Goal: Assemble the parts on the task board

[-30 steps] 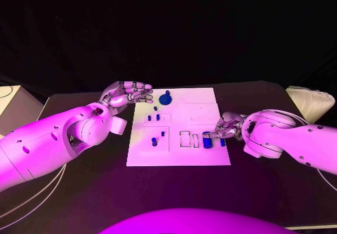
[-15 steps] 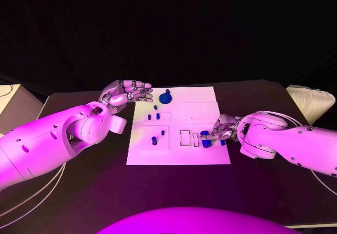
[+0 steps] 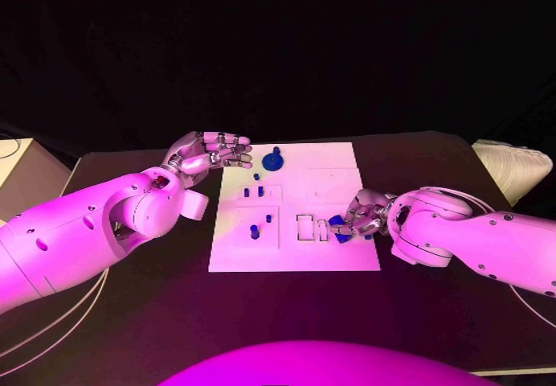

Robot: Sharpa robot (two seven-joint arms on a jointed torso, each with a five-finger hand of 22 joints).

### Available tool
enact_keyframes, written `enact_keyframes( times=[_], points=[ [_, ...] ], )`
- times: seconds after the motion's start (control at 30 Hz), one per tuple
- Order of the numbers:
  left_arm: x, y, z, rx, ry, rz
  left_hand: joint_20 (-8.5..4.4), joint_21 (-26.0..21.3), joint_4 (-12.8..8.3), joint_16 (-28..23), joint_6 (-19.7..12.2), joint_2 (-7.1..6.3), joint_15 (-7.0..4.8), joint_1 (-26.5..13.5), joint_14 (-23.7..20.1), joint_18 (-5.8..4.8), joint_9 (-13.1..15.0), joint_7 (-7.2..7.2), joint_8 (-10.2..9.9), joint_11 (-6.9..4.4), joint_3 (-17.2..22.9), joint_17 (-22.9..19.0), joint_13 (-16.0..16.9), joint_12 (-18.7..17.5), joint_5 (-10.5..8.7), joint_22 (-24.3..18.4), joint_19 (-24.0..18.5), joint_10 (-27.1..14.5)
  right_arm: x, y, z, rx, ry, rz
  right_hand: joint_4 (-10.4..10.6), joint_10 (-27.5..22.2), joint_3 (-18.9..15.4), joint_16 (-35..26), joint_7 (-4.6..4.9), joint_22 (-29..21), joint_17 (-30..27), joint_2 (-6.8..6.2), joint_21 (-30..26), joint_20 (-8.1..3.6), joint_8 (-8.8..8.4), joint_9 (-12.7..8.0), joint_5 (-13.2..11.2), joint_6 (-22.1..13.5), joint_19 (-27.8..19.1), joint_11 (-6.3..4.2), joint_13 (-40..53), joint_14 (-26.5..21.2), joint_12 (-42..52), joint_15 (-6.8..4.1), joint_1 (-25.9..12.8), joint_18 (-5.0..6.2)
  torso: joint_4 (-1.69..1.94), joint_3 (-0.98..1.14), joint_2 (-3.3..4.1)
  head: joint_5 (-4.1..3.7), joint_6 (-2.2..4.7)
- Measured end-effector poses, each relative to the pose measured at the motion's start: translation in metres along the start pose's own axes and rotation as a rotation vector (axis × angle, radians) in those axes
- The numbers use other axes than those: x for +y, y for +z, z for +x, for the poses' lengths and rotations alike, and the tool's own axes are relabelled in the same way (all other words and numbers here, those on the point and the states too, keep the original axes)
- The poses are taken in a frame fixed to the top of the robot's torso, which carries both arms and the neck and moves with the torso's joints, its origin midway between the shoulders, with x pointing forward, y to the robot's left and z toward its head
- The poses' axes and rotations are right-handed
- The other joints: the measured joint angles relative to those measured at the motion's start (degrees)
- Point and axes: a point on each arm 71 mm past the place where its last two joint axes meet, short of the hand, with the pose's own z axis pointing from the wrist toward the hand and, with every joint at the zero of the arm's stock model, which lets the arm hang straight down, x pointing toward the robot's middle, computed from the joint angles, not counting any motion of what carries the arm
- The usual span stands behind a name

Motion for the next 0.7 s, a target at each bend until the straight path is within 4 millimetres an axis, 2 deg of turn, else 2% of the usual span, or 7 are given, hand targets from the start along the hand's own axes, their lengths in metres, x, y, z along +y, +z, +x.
enact_keyframes(
  times=[0.17,0.33,0.4,0.47,0.5,0.53,0.7],
  points=[
    [0.0,0.0,0.0,-0.001,0.0,0.0,0.0,0.0,0.0,0.0,0.0,0.0,0.0,0.0,0.0,0.0,0.0,0.0,0.0,0.0,0.0,0.0,0.0,0.0,0.0,0.0,0.0,0.0,-0.006,-0.004,0.001,-0.01,0.038,0.011,0.0,0.0,0.1,0.0,-0.08,0.0,0.0,-0.77,0.2,0.0,0.62,0.5,0.5,-0.1,0.0,0.0,0.0,0.0,0.0,0.01,-0.1,0.0,-0.01,-0.01,0.0,0.01,0.02],
    [0.0,0.0,0.0,-0.001,0.0,-0.001,0.0,0.0,0.0,0.0,0.0,0.0,0.0,0.0,0.0,0.0,0.0,0.0,0.0,0.0,0.0,0.0,0.0,0.0,0.0,0.0,0.0,0.0,-0.004,-0.01,-0.001,-0.013,0.083,0.011,-0.1,0.0,5.5,0.0,-0.07,0.0,0.0,-2.45,0.4,0.0,0.75,0.5,0.6,-0.1,0.0,0.01,0.0,0.0,0.0,0.01,-1.6,0.0,-0.02,-0.01,-0.02,0.04,0.1],
    [0.0,0.0,0.0,-0.001,0.0,-0.001,0.0,0.0,0.0,0.0,0.0,0.0,0.0,0.0,0.0,0.0,0.0,0.0,0.0,0.0,0.0,0.0,0.0,0.0,0.0,0.0,0.0,0.0,0.0,-0.012,-0.004,-0.017,0.098,0.003,-0.1,0.0,5.9,0.0,-0.07,0.0,0.0,-2.74,0.4,0.01,0.84,0.5,0.6,-0.1,0.0,0.01,0.0,0.0,0.0,0.01,-2.1,0.0,-0.03,-0.01,-0.02,0.04,0.14],
    [0.0,0.0,0.0,-0.001,0.0,-0.001,0.0,0.0,0.0,0.0,0.0,0.0,0.0,0.0,0.0,0.0,0.0,0.0,0.0,0.0,0.0,0.0,0.0,0.0,0.0,0.0,0.0,0.0,0.005,-0.015,-0.008,-0.022,0.114,-0.008,-0.1,0.0,5.9,0.0,-0.06,0.0,0.0,-2.72,0.4,0.01,1.07,0.5,0.6,-0.1,0.0,0.01,0.0,0.0,0.0,0.01,-2.6,0.0,-0.03,-0.01,-0.02,0.03,0.18],
    [0.0,0.0,0.0,-0.001,0.0,-0.001,0.0,0.0,0.0,0.0,0.0,0.0,0.0,0.0,0.0,0.0,0.0,0.0,0.0,0.0,0.0,0.0,0.0,0.0,0.0,0.0,0.0,0.0,0.007,-0.016,-0.01,-0.023,0.12,-0.012,0.0,0.0,7.0,0.0,0.01,0.0,0.0,-2.69,0.4,0.01,1.08,0.5,0.4,0.0,0.0,0.01,0.0,0.0,0.0,0.01,-3.1,0.0,-0.03,-0.02,-0.02,-0.01,0.2],
    [0.0,0.0,0.0,0.0,-0.001,-0.001,0.04,-0.2,0.0,0.0,0.0,0.02,0.0,0.0,0.0,0.0,0.0,0.0,0.0,0.0,0.0,0.1,0.0,0.0,0.0,-0.1,0.0,0.0,0.01,-0.017,-0.011,-0.023,0.13,-0.017,-0.1,0.0,9.6,0.0,0.07,0.0,0.0,-2.7,0.4,0.01,1.08,0.5,0.0,0.1,0.0,0.01,0.0,0.0,0.0,0.01,-3.4,0.0,-0.03,-0.02,-0.02,-0.03,0.22],
    [0.001,0.0,0.0,0.0,-0.001,-0.002,0.22,-0.2,0.2,-0.2,0.0,0.23,0.21,-0.2,0.2,0.0,-0.1,0.0,0.0,0.0,-0.2,0.2,0.0,0.0,0.0,-0.2,0.2,0.0,0.02,-0.017,-0.011,-0.011,0.165,-0.03,-0.1,0.0,9.9,0.0,0.14,0.0,0.0,-2.92,0.4,0.01,1.08,0.5,-0.2,0.1,0.0,0.02,0.0,0.0,0.0,0.02,-4.2,0.0,-0.01,-0.04,-0.02,-0.12,0.28]
  ],
)
